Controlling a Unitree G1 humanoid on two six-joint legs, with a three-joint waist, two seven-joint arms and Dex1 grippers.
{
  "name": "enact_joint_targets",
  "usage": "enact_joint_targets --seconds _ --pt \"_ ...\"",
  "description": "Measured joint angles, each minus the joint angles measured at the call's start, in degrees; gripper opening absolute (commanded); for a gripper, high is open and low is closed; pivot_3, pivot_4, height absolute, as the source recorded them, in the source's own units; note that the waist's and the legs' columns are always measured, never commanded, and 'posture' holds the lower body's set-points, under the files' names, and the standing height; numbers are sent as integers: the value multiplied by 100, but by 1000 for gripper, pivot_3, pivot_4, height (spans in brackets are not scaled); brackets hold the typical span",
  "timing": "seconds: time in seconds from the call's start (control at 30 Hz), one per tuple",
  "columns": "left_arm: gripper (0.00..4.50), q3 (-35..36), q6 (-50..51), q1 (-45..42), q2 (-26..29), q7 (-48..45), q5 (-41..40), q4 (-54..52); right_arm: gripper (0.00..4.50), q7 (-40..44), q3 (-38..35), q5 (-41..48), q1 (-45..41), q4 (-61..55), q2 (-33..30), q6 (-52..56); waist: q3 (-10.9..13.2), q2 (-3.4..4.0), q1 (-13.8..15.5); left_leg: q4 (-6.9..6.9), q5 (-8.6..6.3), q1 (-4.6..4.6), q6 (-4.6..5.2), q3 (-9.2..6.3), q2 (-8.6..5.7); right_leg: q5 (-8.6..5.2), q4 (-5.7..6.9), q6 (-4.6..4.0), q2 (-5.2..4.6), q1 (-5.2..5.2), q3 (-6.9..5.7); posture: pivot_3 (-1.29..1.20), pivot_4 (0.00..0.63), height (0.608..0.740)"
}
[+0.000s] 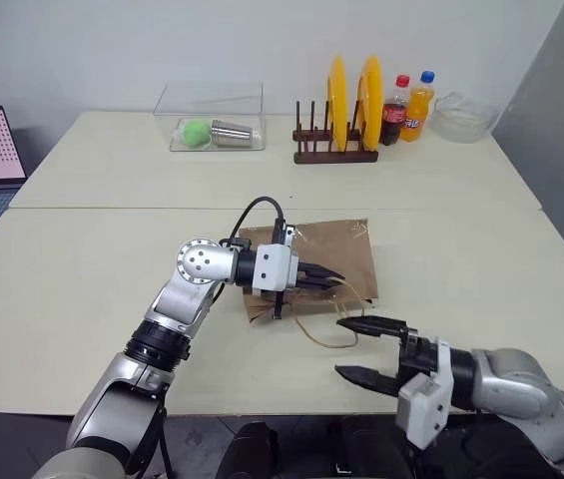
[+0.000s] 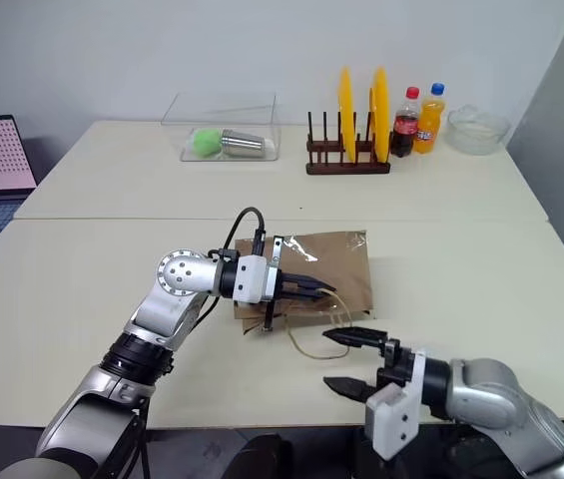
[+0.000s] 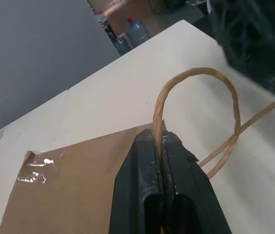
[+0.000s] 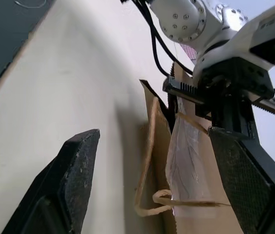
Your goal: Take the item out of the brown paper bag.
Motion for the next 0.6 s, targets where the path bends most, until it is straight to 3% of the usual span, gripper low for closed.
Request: enact_joint_targets --seconds 0.03,0.13,0.3,0.47,0.6 --pt "14 0 -1 0 -1 0 1 1 3756 22 33 -20 -116 76 67 66 0 0 2 0 0 0 0 0 0 0 0 0 0 0 0 0 150 740" --pt "0 1 -4 0 4 0 1 2 3134 115 145 -196 -353 218 177 173 0 0 5 -1 0 0 0 -2 0 0 -1 -1 0 0 0 0 150 740" --pt "0 2 5 0 13 9 2 2 1277 123 438 -641 -438 459 299 185 0 0 7 0 0 0 0 1 0 0 0 -1 0 0 1 0 150 740" --pt "0 113 462 -103 -45 215 -22 0 24 73 639 -1055 -427 573 511 214 0 0 4 0 0 0 0 -2 0 0 2 -1 0 0 -1 0 150 740" --pt "0 297 1179 -383 -133 499 -177 -14 24 86 717 -1230 -396 677 627 457 0 0 3 2 0 -1 0 -1 -1 0 2 -1 -1 0 0 0 150 740"
